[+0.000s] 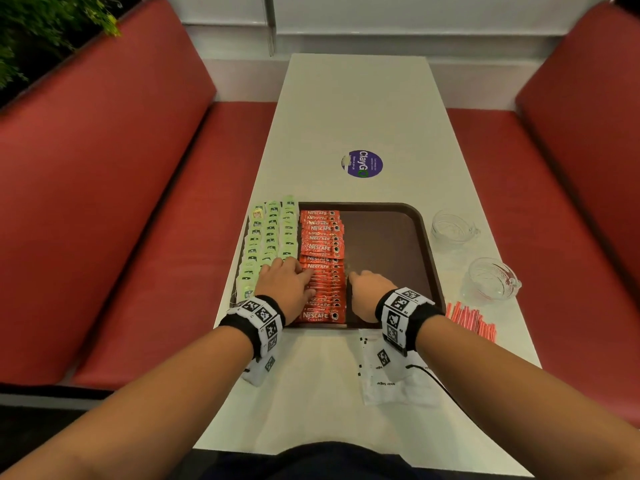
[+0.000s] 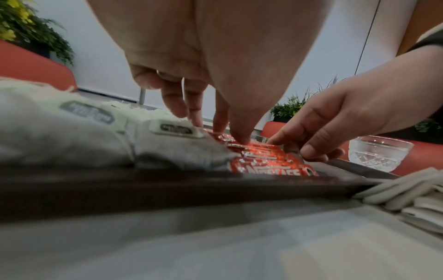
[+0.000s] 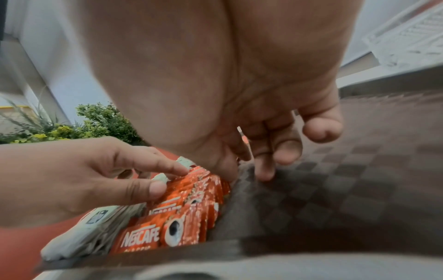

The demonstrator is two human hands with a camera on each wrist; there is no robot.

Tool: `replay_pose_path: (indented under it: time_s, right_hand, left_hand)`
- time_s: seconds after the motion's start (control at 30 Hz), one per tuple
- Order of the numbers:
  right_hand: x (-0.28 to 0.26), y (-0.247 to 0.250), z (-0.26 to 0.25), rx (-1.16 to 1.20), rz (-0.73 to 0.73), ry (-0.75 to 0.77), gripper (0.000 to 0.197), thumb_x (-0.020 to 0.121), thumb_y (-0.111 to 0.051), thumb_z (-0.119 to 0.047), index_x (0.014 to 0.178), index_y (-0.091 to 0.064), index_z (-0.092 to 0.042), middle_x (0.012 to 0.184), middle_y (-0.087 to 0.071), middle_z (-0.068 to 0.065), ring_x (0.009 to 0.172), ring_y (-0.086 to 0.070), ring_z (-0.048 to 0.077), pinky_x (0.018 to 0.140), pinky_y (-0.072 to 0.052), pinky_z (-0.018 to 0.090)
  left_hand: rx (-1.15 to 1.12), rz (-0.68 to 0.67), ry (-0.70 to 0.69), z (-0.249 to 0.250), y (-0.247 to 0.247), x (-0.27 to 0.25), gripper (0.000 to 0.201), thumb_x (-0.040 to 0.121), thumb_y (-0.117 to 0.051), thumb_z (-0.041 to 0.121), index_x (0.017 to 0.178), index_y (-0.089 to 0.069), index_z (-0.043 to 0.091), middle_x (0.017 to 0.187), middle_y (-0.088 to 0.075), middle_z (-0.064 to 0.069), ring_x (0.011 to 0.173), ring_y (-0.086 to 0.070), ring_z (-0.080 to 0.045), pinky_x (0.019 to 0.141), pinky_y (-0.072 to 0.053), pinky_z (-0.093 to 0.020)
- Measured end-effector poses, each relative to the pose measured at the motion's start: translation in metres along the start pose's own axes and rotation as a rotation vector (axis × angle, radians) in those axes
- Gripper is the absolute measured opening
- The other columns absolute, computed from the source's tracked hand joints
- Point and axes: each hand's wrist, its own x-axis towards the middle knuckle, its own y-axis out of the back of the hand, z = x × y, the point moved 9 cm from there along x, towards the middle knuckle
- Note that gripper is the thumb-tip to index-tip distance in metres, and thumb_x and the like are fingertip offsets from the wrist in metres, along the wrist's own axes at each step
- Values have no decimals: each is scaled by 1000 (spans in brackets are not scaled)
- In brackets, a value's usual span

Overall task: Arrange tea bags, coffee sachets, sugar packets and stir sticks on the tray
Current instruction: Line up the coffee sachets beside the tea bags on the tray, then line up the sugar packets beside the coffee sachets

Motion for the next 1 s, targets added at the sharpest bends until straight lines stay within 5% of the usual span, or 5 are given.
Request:
replay_pose_path:
  time_s: [0.37, 0.5, 0.6, 0.7, 1.0]
  right_hand:
    - [4, 7, 6, 9, 2, 17, 50, 93, -53, -15, 142, -42, -17, 128, -53, 10, 114, -57, 32, 96, -52, 43]
    - [-15, 19, 29, -32, 96, 47, 35, 96, -49, -17, 130, -54, -15, 121, -60, 11, 108, -60, 30, 89, -51, 37]
    - [-36, 22, 48, -36, 138, 57, 21, 96, -52, -24, 112, -62, -14, 113, -65, 8, 104, -62, 29, 81, -46, 32]
    - [-56, 12, 67, 5, 127, 47, 15, 92, -59, -33, 97, -61, -19, 104, -68, 2, 95, -63, 24, 78, -46, 29]
    - [-82, -12, 86, 65, 165, 106, 28, 91, -66, -36, 115, -64, -22, 115, -58, -1, 105, -58, 19, 93, -48, 33]
  left_hand:
    - [-28, 36, -12, 8, 6, 1, 51, 97, -42, 57, 140, -48, 30, 130, -50, 2, 122, -43, -22, 103, -35, -42]
    - [-109, 115, -173, 46, 23, -13, 38, 97, -47, 52, 127, -60, 33, 118, -56, 8, 113, -46, -18, 98, -36, -39]
    - [-107, 51, -341, 86, 17, -24, 34, 96, -48, 54, 113, -66, 32, 110, -58, 9, 108, -47, -18, 96, -36, -40]
    - [-43, -15, -472, 121, 7, -33, 35, 95, -49, 55, 117, -64, 33, 112, -58, 8, 107, -46, -20, 91, -34, -39]
    - [-22, -41, -451, 142, 3, -32, 29, 101, -41, 36, 112, -68, 33, 110, -66, 9, 104, -51, -19, 84, -33, -36]
